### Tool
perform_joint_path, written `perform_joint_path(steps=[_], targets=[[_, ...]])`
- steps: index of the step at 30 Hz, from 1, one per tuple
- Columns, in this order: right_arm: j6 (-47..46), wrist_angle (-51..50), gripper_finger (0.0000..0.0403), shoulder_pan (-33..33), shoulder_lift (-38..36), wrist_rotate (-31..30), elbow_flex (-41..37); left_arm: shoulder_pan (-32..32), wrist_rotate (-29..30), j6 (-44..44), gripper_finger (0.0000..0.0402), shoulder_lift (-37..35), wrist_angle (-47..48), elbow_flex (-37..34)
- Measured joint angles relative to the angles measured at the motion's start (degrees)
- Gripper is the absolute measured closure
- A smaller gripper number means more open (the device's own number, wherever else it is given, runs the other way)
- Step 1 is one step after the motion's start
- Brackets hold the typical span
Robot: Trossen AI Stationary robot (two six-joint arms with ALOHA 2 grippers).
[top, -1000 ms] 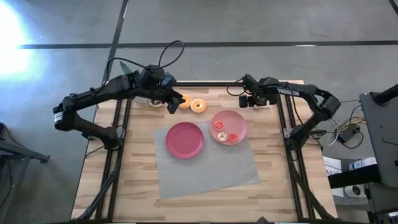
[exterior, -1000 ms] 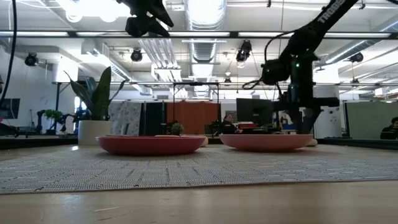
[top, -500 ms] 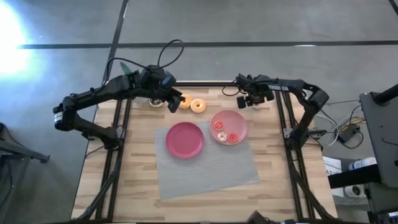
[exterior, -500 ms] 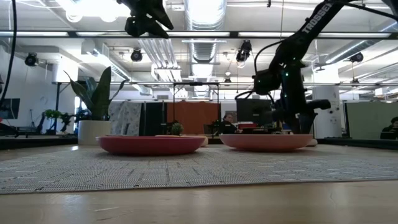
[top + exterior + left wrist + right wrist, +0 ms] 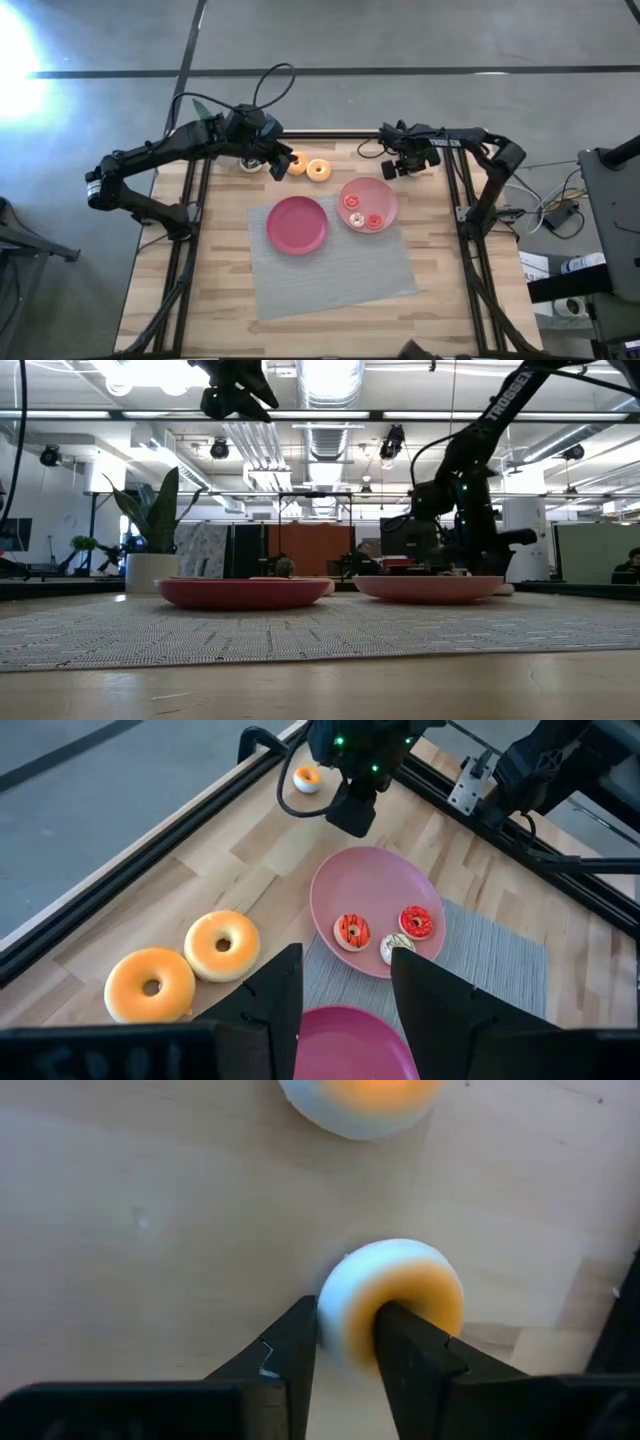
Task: Pick & Place donuts
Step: Put the small blue donut on the pink plate
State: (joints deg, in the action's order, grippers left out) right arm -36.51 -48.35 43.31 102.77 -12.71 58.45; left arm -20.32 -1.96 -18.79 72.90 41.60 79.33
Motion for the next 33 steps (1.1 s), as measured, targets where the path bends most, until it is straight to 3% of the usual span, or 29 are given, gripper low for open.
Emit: perform_joint_path(steps=[7,11,15,17,21,25,29,33], targets=[[-2.9,9.1,0.0386,0.5,-6.4,5.3,-0.7,0.0,0.1,-0.1,0.0274,0.0,0.0,0.0],[-7.4,17.1,0.0390,0.8,-13.5,9.4,-2.9,0.0,0.2,1.2,0.0274,0.0,-0.2,-0.3],[-16.1,31.2,0.0391,0.5,-22.5,14.6,-8.5,-0.4,-0.4,0.7,0.0274,-0.1,-3.8,-3.9],[-21.4,40.6,0.0391,-0.4,-26.8,15.6,-12.4,-1.2,-3.7,-2.2,0.0274,-0.1,-8.7,-7.1],[-29.2,57.6,0.0392,-3.4,-32.7,14.6,-19.2,-3.1,-12.4,-11.2,0.0274,1.0,-29.0,-16.2],[-30.0,69.7,0.0391,-7.2,-34.5,14.1,-22.7,-3.8,-13.5,-20.5,0.0274,5.0,-54.5,-25.2],[-24.5,75.8,0.0391,-11.2,-34.7,14.3,-23.3,-5.5,-22.0,-39.1,0.0274,12.3,-78.3,-29.6],[-22.7,80.0,0.0390,-13.4,-34.5,15.2,-23.3,-7.1,-28.3,-56.2,0.0274,20.9,-94.9,-30.7]])
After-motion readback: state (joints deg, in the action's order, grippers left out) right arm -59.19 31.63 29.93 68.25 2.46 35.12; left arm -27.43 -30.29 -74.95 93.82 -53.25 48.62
